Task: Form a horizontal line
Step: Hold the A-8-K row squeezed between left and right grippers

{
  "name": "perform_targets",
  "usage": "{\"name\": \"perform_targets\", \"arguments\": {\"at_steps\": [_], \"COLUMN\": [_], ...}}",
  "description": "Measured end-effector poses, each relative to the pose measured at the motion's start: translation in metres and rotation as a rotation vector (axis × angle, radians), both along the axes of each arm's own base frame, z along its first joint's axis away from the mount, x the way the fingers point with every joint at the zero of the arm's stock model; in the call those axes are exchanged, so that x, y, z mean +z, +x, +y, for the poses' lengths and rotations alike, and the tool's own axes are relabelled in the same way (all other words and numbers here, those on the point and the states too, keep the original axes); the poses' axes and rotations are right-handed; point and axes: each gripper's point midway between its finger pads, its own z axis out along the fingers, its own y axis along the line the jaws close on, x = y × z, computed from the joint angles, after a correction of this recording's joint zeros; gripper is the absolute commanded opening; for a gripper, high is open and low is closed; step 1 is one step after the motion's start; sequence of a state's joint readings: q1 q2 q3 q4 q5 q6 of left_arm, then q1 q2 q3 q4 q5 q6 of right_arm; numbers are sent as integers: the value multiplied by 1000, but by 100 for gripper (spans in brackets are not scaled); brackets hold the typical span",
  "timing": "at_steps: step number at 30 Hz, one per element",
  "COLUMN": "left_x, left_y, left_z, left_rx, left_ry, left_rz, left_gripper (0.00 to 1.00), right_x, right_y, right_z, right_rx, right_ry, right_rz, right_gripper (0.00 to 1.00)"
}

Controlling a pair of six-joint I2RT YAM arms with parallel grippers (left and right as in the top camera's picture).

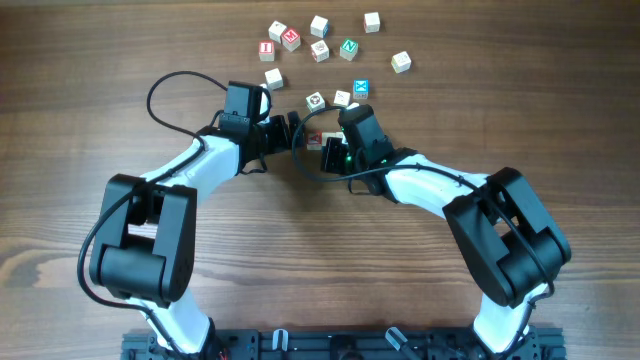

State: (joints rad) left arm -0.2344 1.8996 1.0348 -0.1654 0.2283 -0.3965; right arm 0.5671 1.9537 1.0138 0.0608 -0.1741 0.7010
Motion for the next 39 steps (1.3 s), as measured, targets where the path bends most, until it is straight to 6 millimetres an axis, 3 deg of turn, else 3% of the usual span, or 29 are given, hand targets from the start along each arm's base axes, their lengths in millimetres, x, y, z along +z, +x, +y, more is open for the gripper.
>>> {"name": "perform_targets", "arguments": {"at_steps": [39], "left_x": [0], "left_y": [0], "left_z": [0], "left_rx": [0], "left_ry": [0], "left_rz": [0], "left_gripper": [100], "right_x": [-1], "right_y": [2], "right_z": [-3], "right_rx": [-7], "right_ry": [-16], "right_rz": [-10], "right_gripper": [5]}}
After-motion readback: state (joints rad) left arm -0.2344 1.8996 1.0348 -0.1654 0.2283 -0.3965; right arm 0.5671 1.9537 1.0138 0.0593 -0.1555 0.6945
